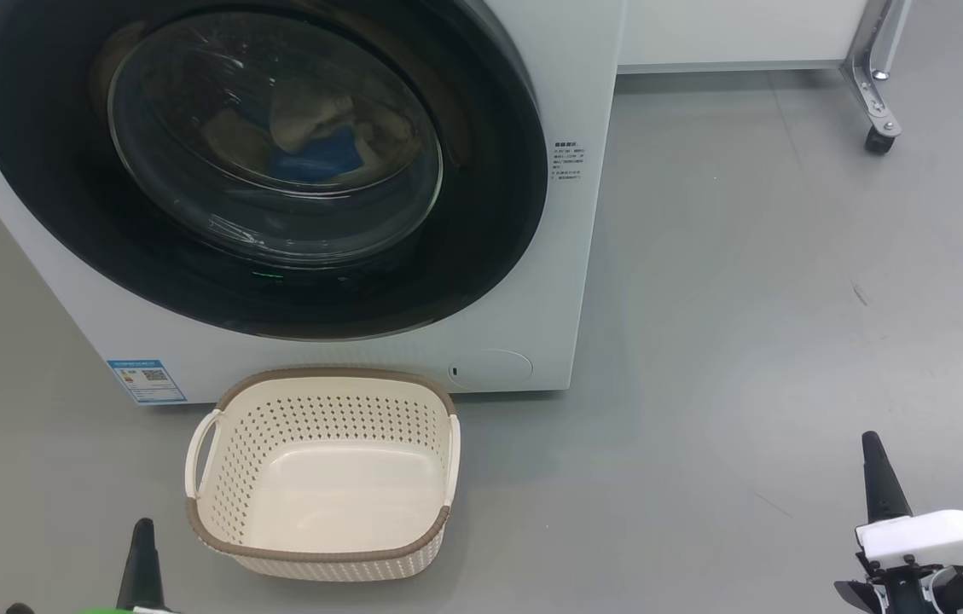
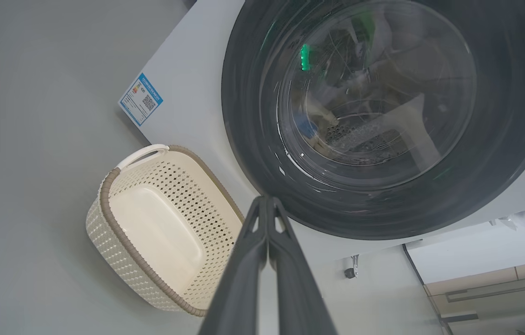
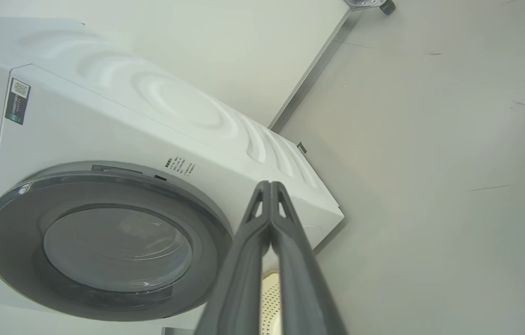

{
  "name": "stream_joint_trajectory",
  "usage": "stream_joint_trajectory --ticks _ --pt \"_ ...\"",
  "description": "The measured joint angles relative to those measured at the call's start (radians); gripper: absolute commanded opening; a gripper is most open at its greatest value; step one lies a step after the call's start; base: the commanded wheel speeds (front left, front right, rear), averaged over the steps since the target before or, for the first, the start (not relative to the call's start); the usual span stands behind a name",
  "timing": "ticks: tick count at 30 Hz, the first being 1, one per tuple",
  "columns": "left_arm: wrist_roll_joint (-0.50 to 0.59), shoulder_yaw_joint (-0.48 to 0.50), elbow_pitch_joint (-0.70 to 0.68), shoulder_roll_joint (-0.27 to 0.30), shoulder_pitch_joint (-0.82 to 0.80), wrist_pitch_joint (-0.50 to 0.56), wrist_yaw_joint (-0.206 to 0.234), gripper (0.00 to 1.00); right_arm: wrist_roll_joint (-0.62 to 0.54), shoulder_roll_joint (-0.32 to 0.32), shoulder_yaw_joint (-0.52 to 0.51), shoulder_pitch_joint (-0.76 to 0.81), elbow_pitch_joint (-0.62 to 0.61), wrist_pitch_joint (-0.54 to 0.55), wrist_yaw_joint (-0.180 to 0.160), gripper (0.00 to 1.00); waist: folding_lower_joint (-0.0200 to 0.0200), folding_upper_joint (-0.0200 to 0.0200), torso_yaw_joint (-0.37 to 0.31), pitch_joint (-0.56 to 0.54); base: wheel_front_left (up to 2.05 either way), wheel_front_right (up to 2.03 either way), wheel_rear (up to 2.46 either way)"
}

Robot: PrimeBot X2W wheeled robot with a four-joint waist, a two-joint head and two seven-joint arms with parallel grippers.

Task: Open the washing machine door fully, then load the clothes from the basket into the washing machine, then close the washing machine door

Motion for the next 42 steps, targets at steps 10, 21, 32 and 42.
stream_joint_trajectory --ticks 10,21,32,42 --pt "-0.134 0.019 0.002 0.005 -0.012 0.027 0.0 0.0 0.138 -0.004 -0.004 -0.024 0.015 0.027 0.0 0.0 0.0 0.0 -0.005 -0.001 0.0 0.0 0.0" --pt "-0.276 0.035 0.005 0.01 -0.031 0.058 0.0 0.0 0.274 -0.011 -0.009 -0.047 0.032 0.06 0.0 0.0 0.0 0.0 -0.011 -0.003 0.0 0.0 0.0" --pt "-0.428 0.056 0.01 0.017 -0.045 0.089 0.0 0.0 0.424 -0.017 -0.015 -0.071 0.048 0.091 0.0 0.0 0.0 0.0 -0.017 -0.004 0.0 0.0 0.0" --pt "-0.562 0.074 0.015 0.022 -0.055 0.119 0.0 0.0 0.562 -0.023 -0.02 -0.099 0.064 0.123 0.0 0.0 0.0 0.0 -0.022 -0.006 0.0 0.0 0.0"
